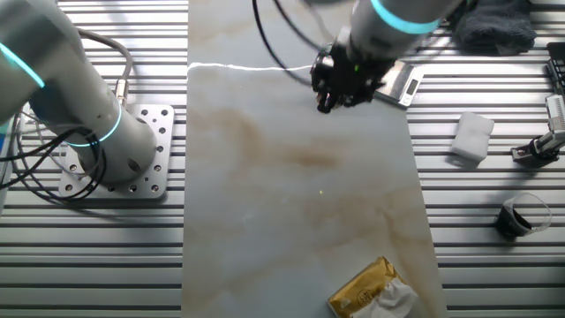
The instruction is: Screw the lid onto the jar
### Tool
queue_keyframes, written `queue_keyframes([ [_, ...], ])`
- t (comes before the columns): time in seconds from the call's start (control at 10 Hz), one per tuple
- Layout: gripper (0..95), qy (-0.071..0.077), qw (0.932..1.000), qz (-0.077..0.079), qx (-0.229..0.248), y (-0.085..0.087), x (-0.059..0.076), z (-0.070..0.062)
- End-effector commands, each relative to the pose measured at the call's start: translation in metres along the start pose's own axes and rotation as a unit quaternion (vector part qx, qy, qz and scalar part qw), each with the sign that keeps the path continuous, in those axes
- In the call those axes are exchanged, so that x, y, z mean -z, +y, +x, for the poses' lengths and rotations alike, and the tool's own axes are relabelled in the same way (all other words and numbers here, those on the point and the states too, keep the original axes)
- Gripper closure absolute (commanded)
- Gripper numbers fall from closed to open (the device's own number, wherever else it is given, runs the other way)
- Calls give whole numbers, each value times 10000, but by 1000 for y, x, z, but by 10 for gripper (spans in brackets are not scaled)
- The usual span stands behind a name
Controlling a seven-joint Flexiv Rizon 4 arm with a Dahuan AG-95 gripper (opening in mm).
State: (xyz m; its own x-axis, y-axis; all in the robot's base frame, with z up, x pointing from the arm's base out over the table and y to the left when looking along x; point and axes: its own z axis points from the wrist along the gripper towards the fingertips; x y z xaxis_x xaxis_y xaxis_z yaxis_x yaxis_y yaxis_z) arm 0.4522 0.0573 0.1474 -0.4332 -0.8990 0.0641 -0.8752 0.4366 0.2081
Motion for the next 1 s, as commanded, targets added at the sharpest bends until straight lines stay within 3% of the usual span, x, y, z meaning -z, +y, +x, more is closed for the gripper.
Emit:
queue_keyframes([
  [0.1,950,271,9994,-25,-203,4,3,-10],
  [0.3,950,495,9984,-20,-262,7,4,-15],
  [1.0,950,918,9952,-31,-333,13,10,-19],
])
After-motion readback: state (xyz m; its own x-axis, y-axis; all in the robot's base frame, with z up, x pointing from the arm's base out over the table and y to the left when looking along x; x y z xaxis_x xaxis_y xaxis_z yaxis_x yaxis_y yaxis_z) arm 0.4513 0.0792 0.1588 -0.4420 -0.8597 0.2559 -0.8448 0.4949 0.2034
